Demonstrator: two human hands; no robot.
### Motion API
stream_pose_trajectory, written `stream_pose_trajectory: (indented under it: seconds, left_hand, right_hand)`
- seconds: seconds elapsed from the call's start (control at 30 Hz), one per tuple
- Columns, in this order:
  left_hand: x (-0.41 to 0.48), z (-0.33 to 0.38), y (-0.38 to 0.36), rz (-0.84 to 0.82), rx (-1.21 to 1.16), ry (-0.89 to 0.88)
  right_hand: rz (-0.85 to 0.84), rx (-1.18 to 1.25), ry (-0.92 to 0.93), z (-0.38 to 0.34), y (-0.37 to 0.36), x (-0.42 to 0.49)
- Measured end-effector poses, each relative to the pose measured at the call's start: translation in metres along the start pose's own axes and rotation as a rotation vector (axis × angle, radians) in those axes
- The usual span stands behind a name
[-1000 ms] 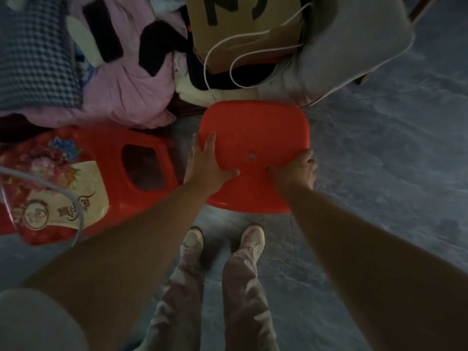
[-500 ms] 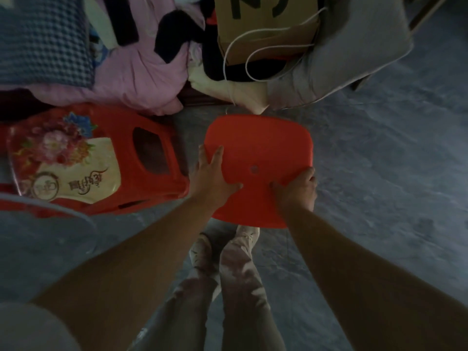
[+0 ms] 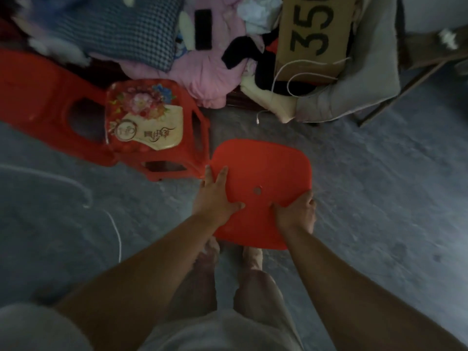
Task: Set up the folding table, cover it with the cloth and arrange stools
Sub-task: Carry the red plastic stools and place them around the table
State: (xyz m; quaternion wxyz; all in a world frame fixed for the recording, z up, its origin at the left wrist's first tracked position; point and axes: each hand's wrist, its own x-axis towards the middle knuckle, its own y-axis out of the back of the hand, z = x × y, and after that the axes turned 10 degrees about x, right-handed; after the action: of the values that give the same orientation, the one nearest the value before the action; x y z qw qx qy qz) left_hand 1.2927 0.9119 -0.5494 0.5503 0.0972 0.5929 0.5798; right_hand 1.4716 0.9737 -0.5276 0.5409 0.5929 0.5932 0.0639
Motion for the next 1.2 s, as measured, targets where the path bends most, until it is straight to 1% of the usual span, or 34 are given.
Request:
stream_pose_trajectory:
  seconds: [0.13,0.3,0.4,0.67,0.93,1.07,1.2]
  left_hand:
    - [-0.053,-0.016,-0.012,0.061,-0.057,0.114]
    - [-0.125,-0.028,-0.037,0.147,-0.204,0.252]
    - [-0.170,-0.041,-0.054,0.204,-0.252,0.346]
    - [-0.297,-0.119,-0.112,0.316,-0.425,0.603]
    - [-0.452,-0.210,-0.203,0.410,-0.580,0.843]
    - [-0.524,-0.237,-0.258,0.415,-0.681,0.989]
    - [-0.574,-0.250,-0.310,0.414,-0.769,1.131]
  right_hand:
    - [-0.053,-0.043,0.122,0.017,0.002,-0.027]
    - [-0.144,-0.137,0.291,0.043,0.001,-0.058]
    - [-0.192,-0.188,0.377,0.057,-0.004,-0.086]
    - [-0.347,-0.289,0.620,0.106,-0.057,-0.189]
    - [-0.517,-0.503,0.837,0.195,-0.125,-0.327]
    - [-0.607,-0.636,0.930,0.245,-0.150,-0.388]
    - [-0.712,-0.768,0.982,0.290,-0.176,-0.424]
